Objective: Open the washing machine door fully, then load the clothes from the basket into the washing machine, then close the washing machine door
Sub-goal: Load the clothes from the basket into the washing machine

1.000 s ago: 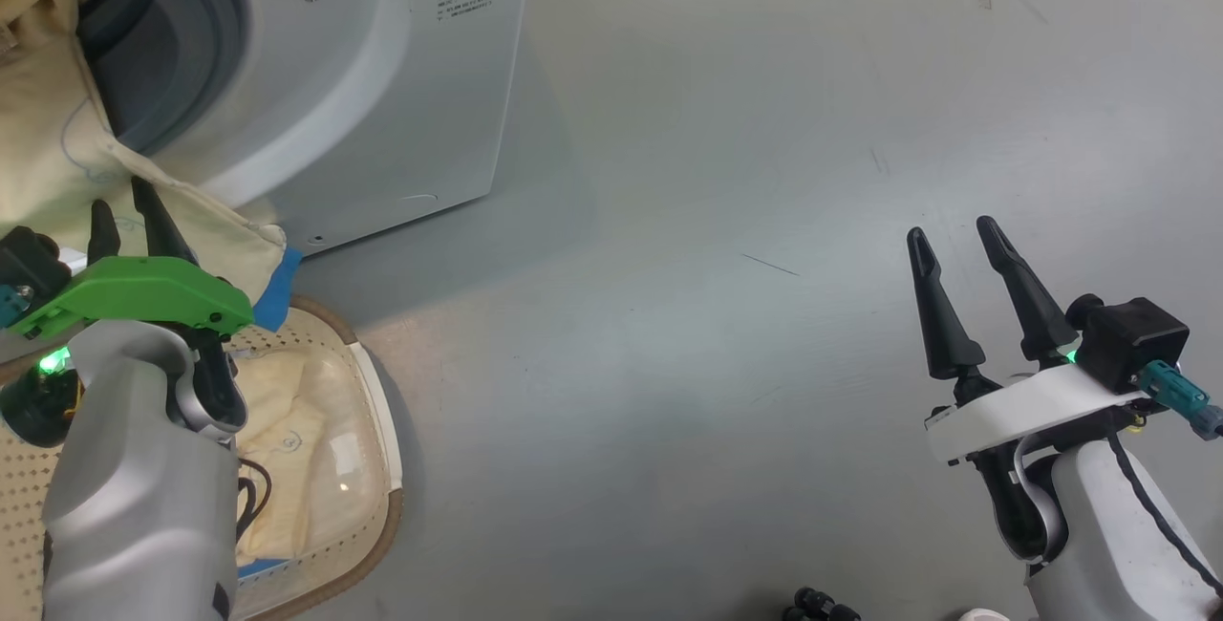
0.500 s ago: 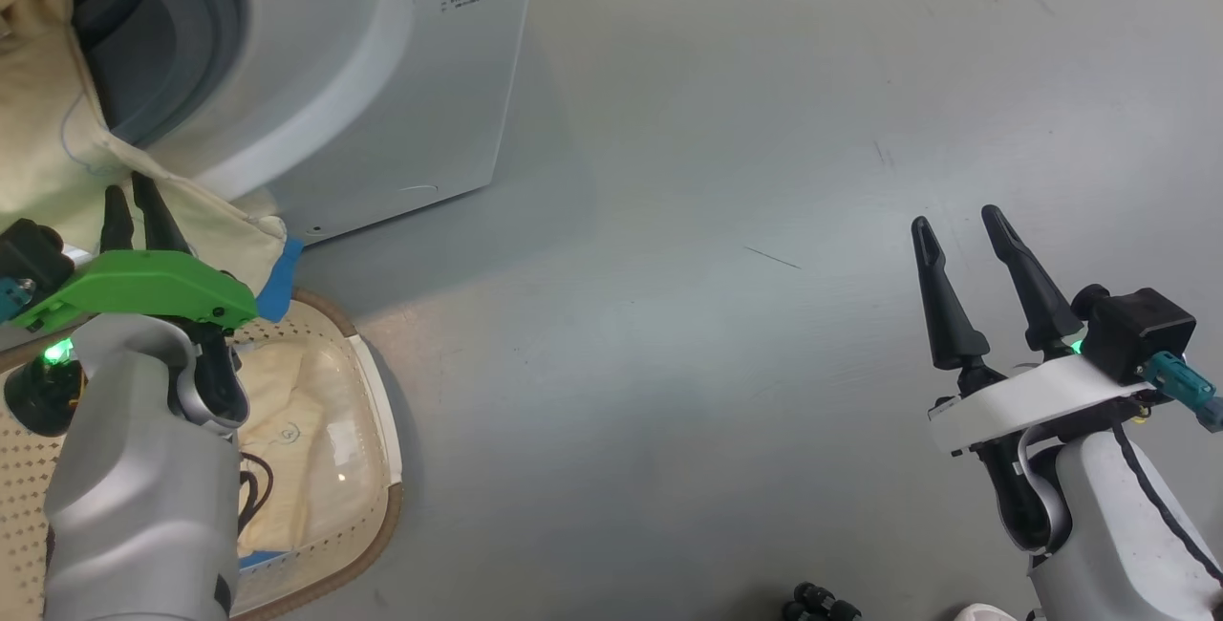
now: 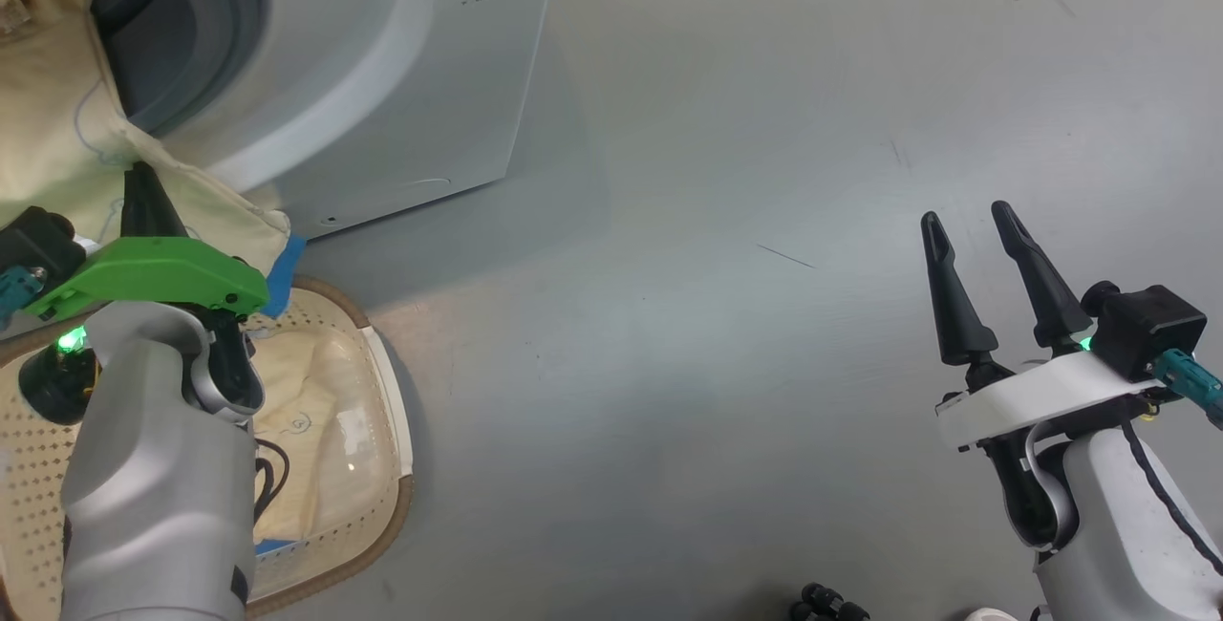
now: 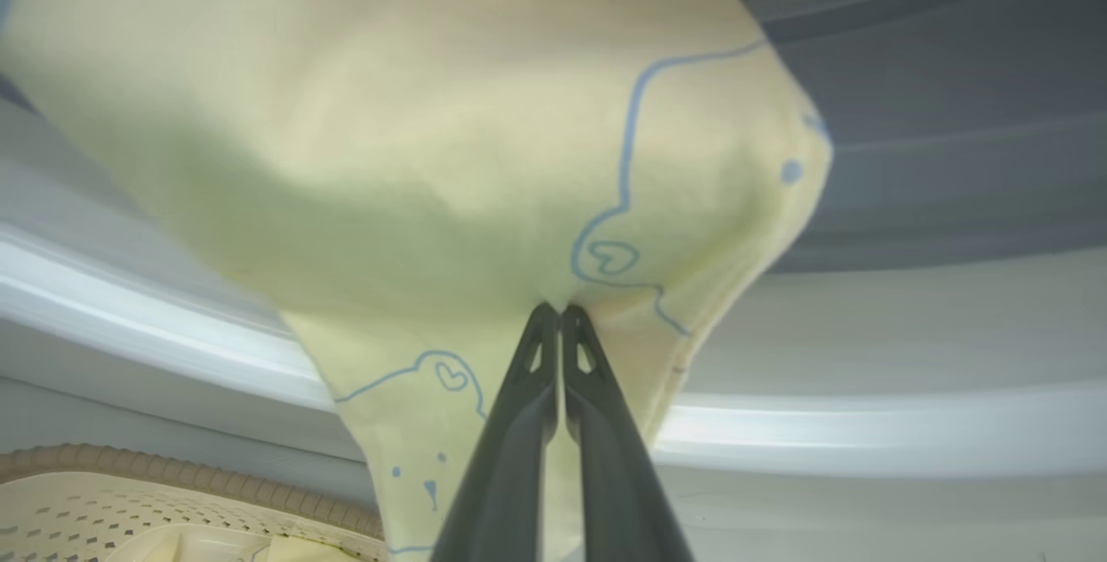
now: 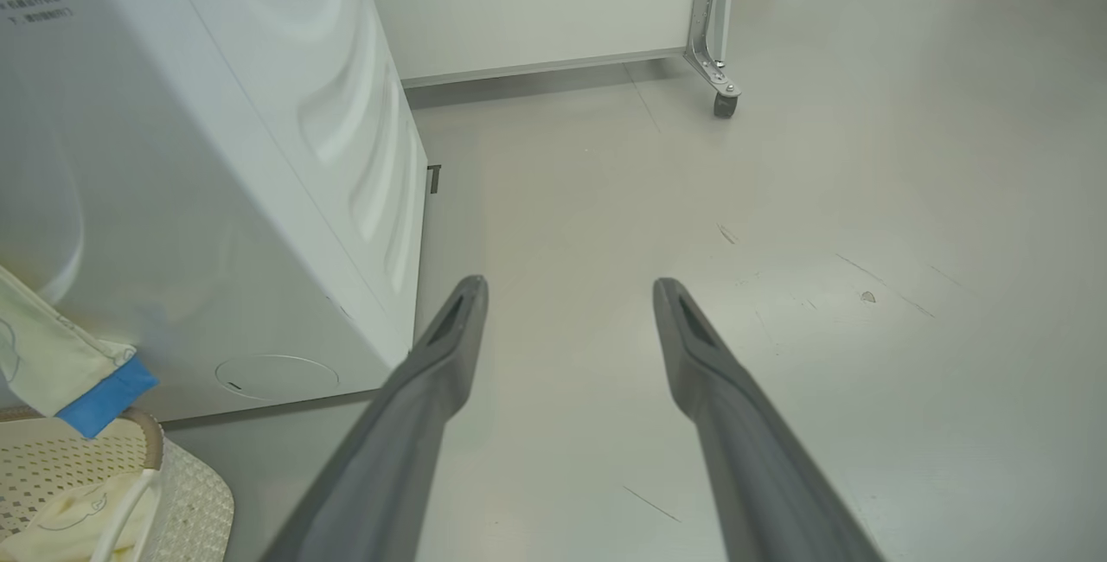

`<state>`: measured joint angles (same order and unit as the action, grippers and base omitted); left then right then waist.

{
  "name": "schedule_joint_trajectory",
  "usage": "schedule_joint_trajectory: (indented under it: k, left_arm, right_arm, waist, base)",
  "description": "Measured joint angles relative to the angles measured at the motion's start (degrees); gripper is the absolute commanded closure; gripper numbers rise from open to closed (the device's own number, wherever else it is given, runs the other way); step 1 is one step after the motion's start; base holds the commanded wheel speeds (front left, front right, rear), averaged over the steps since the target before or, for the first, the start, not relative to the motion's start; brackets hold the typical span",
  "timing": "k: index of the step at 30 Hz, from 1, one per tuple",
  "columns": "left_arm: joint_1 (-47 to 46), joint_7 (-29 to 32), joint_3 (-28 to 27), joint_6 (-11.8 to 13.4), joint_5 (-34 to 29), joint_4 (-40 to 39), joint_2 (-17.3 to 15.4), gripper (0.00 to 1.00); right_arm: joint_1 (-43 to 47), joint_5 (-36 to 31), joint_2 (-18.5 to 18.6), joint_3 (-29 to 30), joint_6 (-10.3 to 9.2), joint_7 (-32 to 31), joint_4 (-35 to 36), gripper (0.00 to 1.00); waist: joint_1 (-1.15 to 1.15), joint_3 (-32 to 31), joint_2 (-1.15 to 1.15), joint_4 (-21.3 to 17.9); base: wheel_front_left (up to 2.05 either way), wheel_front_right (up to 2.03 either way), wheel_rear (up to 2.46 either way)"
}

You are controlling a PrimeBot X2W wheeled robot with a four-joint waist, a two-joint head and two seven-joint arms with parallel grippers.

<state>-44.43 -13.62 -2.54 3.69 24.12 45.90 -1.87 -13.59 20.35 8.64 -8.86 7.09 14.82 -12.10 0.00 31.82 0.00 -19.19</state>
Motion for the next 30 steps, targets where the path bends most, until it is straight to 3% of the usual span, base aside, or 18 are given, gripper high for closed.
schedule_joint_trajectory:
  k: [19, 30]
  left_arm:
    - [2.55, 0.27, -1.44, 0.0, -1.02, -6.79, 2.01, 1.0]
    - [4.16, -0.64, 0.07, -0.08, -1.93, -12.44, 0.83, 1.0]
  right_arm:
    - [-0.16, 0.0, 0.62, 0.85, 0.0, 0.0, 0.12, 0.0]
    - [-0.15, 0.0, 0.37, 0.53, 0.0, 0.0, 0.08, 0.0]
  waist:
    - [0.0, -0.31, 0.0, 2.98]
    - [0.0, -0.98, 0.0, 3.81]
  base:
    - [0.0, 0.0, 0.0]
    - [0.0, 0.0, 0.0]
